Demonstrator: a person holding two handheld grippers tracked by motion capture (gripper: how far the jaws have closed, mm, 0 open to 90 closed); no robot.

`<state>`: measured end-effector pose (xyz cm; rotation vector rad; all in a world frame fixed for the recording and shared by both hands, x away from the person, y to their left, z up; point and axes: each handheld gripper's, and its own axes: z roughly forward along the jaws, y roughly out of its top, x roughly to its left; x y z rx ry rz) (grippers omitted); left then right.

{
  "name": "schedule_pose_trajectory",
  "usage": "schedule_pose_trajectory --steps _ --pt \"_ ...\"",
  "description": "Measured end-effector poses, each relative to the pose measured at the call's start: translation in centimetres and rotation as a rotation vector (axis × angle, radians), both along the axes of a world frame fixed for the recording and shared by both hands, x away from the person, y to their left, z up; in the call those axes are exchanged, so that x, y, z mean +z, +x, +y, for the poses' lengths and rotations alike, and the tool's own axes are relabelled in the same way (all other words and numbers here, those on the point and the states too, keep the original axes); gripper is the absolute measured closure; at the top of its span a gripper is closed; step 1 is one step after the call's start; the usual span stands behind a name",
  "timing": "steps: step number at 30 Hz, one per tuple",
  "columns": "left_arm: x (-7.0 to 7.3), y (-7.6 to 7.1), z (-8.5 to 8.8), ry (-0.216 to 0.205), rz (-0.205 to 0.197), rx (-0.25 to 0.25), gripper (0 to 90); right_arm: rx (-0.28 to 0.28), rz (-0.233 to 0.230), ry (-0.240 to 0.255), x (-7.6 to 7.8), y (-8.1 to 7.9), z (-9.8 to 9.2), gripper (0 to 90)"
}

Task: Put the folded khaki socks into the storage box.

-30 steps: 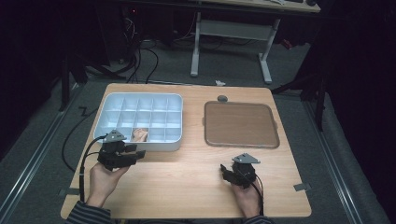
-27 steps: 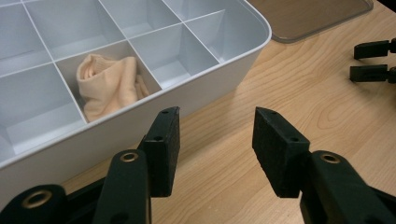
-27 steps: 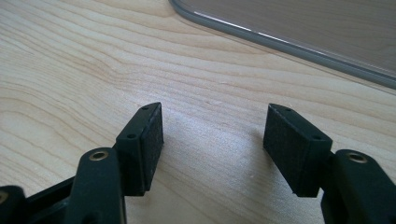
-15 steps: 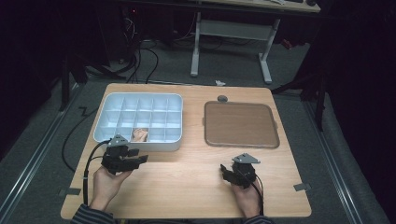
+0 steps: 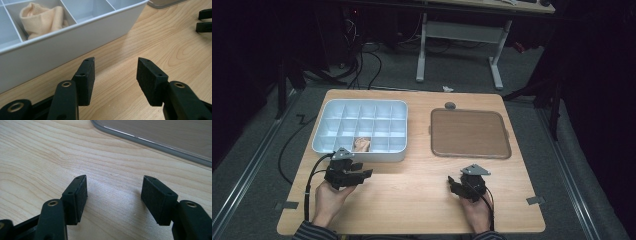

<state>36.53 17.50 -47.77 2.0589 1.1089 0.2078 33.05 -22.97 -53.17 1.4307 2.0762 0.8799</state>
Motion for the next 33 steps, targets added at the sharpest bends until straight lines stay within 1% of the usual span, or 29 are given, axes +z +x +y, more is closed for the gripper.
schedule_pose_trajectory --steps 6,14,17,21,23,26,30,33 --pt "-1.0 0.2 -0.4 0.005 0.024 0.003 47.5 0.000 0.000 0.000 0.0 0.0 0.0 38.0" --pt "-2.2 0.2 -0.8 0.028 0.039 0.009 47.8 0.001 0.000 0.000 0.0 0.0 0.0 38.0" --pt "-2.6 0.2 -0.9 0.045 0.034 0.012 47.8 0.001 0.000 0.000 0.0 0.0 0.0 38.0" --pt "-3.0 0.2 -1.0 0.052 0.023 0.022 47.4 0.000 0.000 -0.001 0.0 0.0 0.0 38.0" --pt "-3.3 0.2 -1.1 0.049 0.019 0.026 47.2 0.001 0.000 0.000 0.0 0.0 0.0 38.0" --pt "-3.6 0.2 -1.3 0.069 0.012 0.026 47.1 0.001 0.000 0.000 0.0 0.0 0.0 38.0" --pt "-4.0 0.3 -1.5 0.069 0.007 0.033 46.9 0.001 0.000 0.000 0.0 0.0 0.0 38.0" --pt "-4.2 0.3 -1.7 0.095 -0.013 0.036 46.7 0.001 0.000 0.000 0.0 0.0 0.0 38.0"
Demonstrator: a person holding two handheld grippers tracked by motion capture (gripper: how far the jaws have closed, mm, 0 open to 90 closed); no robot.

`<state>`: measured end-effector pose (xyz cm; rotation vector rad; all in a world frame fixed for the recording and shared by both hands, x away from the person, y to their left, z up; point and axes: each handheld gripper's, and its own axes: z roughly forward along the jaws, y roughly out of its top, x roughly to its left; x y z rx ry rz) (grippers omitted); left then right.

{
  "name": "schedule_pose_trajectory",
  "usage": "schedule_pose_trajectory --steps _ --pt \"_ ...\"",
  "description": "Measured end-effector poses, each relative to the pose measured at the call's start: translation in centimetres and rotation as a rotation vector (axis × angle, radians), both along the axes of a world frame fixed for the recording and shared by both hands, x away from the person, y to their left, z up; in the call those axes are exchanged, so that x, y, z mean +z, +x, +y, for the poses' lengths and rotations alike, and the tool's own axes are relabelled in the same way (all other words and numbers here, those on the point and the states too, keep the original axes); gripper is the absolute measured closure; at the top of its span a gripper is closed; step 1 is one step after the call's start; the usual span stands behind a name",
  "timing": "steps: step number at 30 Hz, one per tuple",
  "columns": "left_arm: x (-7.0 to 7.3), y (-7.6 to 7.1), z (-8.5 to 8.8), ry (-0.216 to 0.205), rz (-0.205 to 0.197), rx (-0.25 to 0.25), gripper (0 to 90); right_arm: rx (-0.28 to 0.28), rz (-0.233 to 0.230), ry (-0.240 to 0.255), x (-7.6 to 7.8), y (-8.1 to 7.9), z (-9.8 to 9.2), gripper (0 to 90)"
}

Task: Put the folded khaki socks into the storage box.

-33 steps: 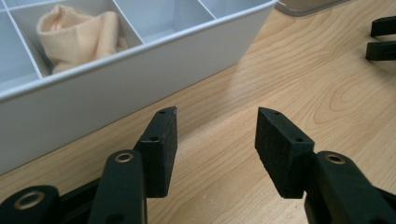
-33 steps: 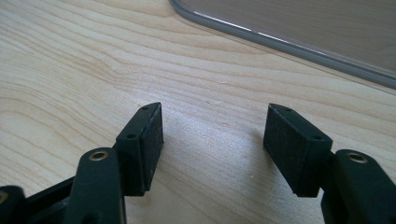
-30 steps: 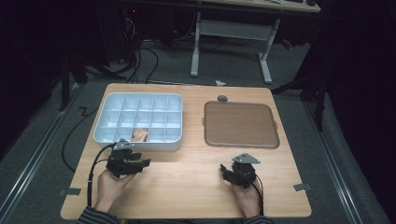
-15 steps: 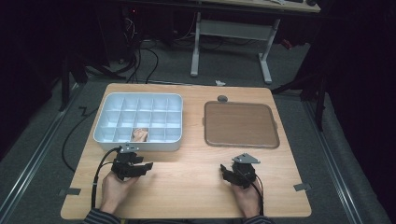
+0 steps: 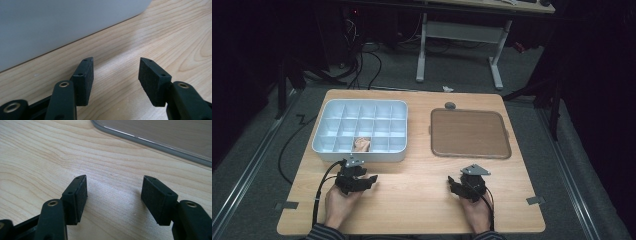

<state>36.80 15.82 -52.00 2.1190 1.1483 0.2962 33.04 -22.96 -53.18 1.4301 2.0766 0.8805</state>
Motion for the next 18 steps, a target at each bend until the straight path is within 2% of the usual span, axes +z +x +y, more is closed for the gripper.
schedule_pose_trajectory --steps 2,10,18 --pt "-0.16 0.05 -0.09 0.012 -0.005 0.001 46.4 0.000 0.000 0.000 0.00 0.00 0.00 38.0" --pt "-0.58 0.01 -0.22 0.007 -0.032 0.010 45.8 0.000 0.000 0.000 0.00 0.00 0.00 37.9" --pt "-1.00 -0.47 -0.92 0.055 -0.104 0.014 45.1 0.000 0.000 0.000 0.00 0.00 0.00 38.0"
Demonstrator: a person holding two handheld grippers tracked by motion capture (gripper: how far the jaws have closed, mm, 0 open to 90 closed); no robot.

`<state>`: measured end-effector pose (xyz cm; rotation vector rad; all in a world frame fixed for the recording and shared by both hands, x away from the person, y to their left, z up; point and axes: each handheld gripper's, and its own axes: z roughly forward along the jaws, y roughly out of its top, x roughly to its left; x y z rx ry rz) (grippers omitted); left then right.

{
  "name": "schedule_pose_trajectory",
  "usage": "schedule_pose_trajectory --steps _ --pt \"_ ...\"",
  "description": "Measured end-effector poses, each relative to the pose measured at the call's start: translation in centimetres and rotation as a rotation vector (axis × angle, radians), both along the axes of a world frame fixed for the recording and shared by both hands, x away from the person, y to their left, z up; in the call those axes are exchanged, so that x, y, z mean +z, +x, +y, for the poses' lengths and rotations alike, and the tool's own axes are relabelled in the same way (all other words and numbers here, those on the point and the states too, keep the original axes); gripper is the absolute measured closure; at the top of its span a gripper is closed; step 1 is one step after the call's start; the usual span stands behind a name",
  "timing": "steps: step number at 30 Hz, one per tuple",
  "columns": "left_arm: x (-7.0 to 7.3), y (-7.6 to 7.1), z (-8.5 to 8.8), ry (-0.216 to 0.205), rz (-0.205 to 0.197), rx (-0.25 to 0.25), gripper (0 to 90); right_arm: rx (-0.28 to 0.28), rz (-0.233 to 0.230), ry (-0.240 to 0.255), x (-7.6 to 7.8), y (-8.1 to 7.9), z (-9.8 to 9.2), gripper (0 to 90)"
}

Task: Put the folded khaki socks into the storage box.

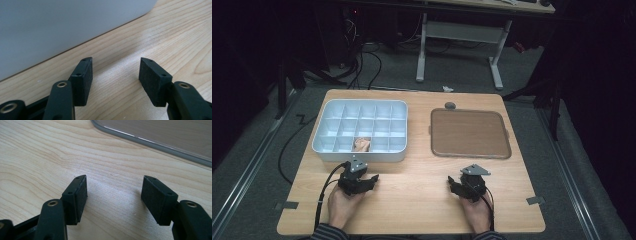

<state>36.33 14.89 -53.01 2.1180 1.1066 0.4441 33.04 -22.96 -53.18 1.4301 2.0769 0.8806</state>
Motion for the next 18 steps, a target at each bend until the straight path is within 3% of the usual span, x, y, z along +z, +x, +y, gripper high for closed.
schedule_pose_trajectory --steps 6,18 --pt "-0.62 -0.28 0.03 -0.033 -0.051 0.006 43.1 -0.001 0.000 0.000 0.00 0.00 0.00 37.9" --pt "-0.60 -0.25 0.02 -0.029 -0.047 0.021 40.3 0.001 0.000 0.000 -0.01 -0.01 -0.01 37.8"
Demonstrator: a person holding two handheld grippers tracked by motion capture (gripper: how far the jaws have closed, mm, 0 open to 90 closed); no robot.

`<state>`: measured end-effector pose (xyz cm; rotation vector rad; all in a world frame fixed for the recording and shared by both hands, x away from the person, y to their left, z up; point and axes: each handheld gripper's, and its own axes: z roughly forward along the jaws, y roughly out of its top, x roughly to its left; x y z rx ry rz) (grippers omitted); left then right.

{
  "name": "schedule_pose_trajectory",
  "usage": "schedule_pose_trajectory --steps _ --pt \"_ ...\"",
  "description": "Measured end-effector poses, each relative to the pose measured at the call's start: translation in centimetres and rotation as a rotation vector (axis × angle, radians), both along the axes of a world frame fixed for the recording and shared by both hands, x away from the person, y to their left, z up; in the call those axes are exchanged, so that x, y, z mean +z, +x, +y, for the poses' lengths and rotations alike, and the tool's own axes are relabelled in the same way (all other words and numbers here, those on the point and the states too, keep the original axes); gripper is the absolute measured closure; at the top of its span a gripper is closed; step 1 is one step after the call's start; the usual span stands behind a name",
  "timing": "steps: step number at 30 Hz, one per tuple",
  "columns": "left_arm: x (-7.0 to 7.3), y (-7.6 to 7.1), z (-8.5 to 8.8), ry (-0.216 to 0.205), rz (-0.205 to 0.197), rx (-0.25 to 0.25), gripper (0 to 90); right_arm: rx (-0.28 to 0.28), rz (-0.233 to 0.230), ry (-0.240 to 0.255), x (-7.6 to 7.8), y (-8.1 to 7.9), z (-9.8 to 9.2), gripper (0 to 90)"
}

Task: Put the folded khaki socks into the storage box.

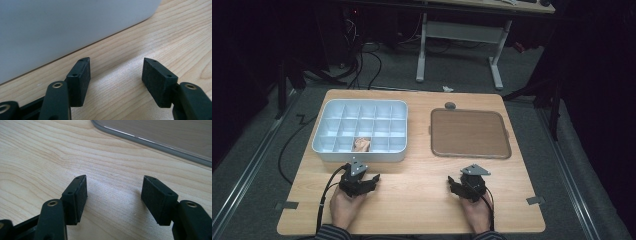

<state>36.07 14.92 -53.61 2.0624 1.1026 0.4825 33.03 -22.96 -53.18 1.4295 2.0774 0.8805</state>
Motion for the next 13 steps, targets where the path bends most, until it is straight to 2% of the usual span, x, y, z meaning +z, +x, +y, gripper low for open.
schedule_pose_trajectory --steps 13 --pt "0.00 -0.02 -0.03 0.001 0.002 -0.001 38.2 0.001 0.000 0.001 0.00 0.01 0.00 37.6"
